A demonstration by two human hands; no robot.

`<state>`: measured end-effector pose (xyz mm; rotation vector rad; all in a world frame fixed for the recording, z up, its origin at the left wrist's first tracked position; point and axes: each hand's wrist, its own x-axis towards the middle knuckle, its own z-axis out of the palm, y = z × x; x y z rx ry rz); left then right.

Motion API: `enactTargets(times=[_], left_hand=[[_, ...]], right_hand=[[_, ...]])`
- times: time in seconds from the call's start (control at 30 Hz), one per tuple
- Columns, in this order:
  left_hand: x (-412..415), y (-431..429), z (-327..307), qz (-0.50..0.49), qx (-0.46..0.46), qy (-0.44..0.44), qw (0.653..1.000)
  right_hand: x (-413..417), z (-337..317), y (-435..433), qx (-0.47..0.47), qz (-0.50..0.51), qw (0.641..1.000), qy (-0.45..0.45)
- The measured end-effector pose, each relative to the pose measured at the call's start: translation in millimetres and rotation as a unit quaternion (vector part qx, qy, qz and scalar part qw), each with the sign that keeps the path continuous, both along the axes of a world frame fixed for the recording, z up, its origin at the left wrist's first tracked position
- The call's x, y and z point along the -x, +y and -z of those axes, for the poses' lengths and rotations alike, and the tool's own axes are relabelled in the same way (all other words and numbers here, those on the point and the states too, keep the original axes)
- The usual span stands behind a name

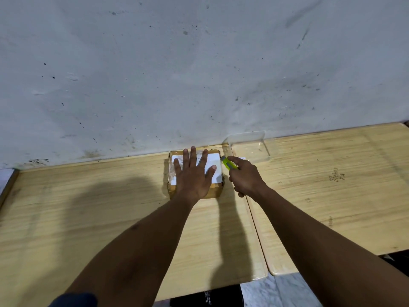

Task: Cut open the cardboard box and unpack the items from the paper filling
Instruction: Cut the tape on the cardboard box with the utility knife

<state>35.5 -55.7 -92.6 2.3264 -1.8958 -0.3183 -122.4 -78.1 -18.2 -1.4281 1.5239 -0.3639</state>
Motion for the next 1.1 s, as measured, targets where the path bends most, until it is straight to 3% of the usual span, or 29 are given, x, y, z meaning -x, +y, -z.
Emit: enactTargets(times=[0.4,0.93,1.1], left_hand=[[-4.3,-0.3,2.8,0.017,-0.004,-0.023,1.0],[-1.0,-1.2,2.0,0.007,-0.019,-0.019,1.0],[-1.0,-1.5,1.1,0.006,-0.025,-0.016,1.0]], right_hand=[[-2.2,-6.9,7.1,0.059,-0.061,0.995,0.043],[2.9,-28.2,8.8,0.03,-0.134,0.981,0.134],[14.9,-17.5,32.8,0.043,-0.124,0.985,0.109]])
